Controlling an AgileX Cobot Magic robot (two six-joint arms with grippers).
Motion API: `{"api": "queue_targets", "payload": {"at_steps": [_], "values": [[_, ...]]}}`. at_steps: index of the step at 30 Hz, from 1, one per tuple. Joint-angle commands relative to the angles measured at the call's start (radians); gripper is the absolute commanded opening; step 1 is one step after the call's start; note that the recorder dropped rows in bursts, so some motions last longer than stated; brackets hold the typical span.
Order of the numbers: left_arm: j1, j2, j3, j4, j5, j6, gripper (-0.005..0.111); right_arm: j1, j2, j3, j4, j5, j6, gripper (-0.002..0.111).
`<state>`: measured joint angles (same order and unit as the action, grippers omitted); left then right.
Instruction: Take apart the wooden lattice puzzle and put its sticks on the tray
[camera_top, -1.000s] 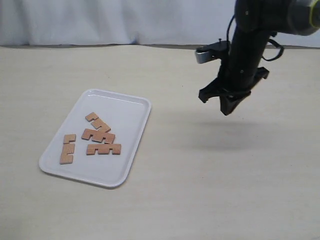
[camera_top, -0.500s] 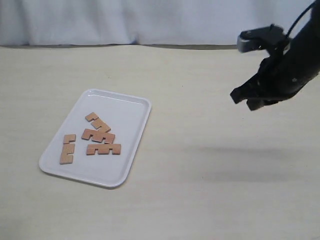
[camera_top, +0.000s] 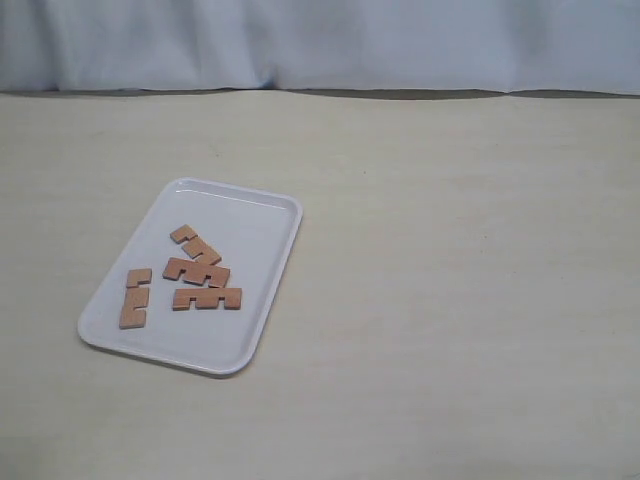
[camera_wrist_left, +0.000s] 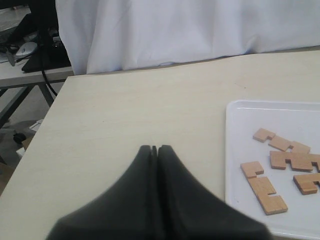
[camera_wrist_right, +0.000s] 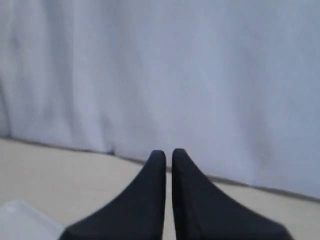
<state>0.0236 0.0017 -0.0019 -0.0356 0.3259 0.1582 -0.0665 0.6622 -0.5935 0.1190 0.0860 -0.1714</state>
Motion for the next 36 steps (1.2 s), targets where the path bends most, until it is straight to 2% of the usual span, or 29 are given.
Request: {"api": "queue_targets", "payload": {"at_steps": [1, 3, 5, 7, 36], "values": [[0.000, -0.002, 0.002, -0.001, -0.016, 0.001, 0.000, -0.001, -0.089, 0.204, 0.004, -0.457, 0.036, 0.005], [0.000, -0.002, 0.002, -0.001, -0.016, 0.001, 0.000, -0.001, -0.084, 0.271, 0.004, -0.615, 0.099, 0.005], [0.000, -0.002, 0.002, -0.001, -0.016, 0.001, 0.000, -0.001, -0.082, 0.302, 0.004, -0.685, 0.171, 0.005], [0.000, -0.002, 0.002, -0.002, -0.016, 0.001, 0.000, -0.001, -0.084, 0.311, 0.004, -0.681, 0.237, 0.005], [0.000, -0.002, 0.002, -0.002, -0.016, 0.001, 0.000, -0.001, -0.084, 0.324, -0.004, -0.685, 0.237, 0.005]]}}
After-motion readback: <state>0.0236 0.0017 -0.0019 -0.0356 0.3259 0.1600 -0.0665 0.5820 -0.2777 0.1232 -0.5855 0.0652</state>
